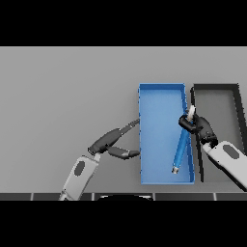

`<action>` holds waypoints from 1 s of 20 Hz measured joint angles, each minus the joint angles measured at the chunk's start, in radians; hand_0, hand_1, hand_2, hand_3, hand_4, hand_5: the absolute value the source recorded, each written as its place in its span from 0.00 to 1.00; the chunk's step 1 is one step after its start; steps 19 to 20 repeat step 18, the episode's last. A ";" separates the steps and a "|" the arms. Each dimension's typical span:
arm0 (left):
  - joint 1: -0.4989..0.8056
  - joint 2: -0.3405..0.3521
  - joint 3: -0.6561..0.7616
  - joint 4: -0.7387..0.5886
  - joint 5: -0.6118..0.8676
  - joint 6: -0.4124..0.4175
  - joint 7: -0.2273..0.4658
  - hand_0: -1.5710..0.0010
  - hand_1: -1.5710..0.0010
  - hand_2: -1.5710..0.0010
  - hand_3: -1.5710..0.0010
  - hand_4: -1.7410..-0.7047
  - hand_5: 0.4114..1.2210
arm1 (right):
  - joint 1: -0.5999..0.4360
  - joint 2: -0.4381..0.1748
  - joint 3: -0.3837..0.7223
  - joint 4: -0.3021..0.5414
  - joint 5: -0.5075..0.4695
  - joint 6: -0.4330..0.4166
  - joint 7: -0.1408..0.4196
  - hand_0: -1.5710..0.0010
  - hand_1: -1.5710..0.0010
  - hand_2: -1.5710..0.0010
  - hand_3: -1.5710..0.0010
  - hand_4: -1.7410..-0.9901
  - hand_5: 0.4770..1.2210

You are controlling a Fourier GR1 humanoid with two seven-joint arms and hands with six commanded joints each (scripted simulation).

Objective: Pick up the blue pipe and place it into the blue bin.

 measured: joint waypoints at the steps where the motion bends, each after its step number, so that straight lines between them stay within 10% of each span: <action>1: 0.006 0.000 -0.002 0.002 -0.002 0.001 -0.005 1.00 1.00 1.00 1.00 0.83 0.02 | -0.036 -0.007 0.050 0.008 -0.011 -0.001 0.000 0.92 0.93 0.93 0.96 0.88 0.57; 10: 0.011 0.016 0.002 -0.008 -0.003 -0.003 -0.012 1.00 1.00 1.00 1.00 0.82 0.02 | -0.118 -0.022 0.174 0.051 -0.007 0.023 0.000 0.99 0.99 0.99 0.99 0.95 0.28; 20: 0.015 0.005 -0.006 -0.008 -0.009 0.004 -0.023 1.00 1.00 1.00 1.00 0.83 0.02 | -0.132 -0.024 0.189 0.063 0.003 0.055 0.000 1.00 1.00 1.00 1.00 0.96 0.22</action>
